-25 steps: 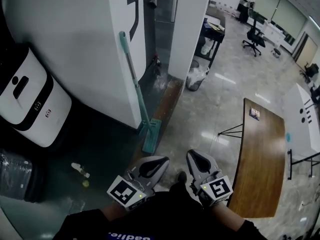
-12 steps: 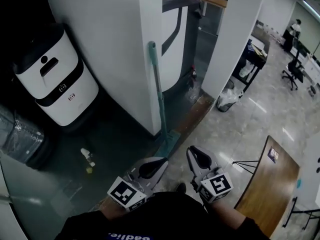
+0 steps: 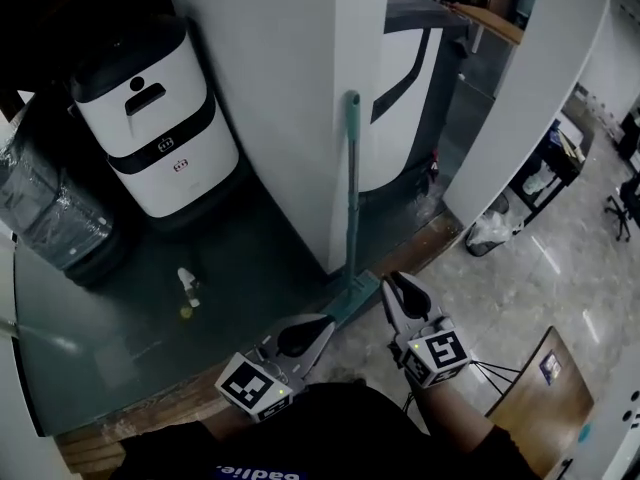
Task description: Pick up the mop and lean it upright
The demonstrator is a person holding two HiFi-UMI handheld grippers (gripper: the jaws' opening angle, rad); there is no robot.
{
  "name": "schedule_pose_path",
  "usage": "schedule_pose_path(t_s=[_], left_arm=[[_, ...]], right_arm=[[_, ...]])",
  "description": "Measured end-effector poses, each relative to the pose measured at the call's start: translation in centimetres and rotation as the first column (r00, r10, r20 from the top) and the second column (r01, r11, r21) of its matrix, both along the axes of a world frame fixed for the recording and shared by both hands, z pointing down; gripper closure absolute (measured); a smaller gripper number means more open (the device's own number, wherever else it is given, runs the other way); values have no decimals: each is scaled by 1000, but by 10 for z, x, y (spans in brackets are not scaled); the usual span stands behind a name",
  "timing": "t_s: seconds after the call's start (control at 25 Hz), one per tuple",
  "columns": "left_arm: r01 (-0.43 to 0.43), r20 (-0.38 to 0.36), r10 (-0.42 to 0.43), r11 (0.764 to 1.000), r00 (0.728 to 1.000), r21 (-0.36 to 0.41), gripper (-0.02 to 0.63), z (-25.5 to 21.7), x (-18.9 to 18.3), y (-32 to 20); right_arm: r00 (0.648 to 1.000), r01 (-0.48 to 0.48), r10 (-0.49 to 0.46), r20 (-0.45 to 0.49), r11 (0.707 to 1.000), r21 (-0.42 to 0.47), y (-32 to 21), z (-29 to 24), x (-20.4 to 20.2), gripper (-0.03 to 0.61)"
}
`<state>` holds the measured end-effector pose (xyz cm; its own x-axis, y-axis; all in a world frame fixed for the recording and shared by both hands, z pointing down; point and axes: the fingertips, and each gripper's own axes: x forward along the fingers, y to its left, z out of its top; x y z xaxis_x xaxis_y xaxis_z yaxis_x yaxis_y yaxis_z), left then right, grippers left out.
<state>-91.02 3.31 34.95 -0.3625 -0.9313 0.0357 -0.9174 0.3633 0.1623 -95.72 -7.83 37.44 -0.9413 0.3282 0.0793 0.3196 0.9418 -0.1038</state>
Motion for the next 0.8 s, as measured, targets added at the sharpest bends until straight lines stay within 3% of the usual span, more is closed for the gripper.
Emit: schedule_pose_path(t_s=[0.2,0.44,0.8], left_arm=[[85,-9,-85,996,996,-11,594,7,-8,21],[177,-28,-177,984,984,-11,594,13,-15,52],[255,-51,-255,967,965,-24,594,26,-22,82]], right_arm=[[999,43,-43,-14,997,58,-2,4,-37,483],[999,48,-48,-14,997,53,0,5,-86,474],[998,47,-43,-44,995,91,1,10,-145,462]])
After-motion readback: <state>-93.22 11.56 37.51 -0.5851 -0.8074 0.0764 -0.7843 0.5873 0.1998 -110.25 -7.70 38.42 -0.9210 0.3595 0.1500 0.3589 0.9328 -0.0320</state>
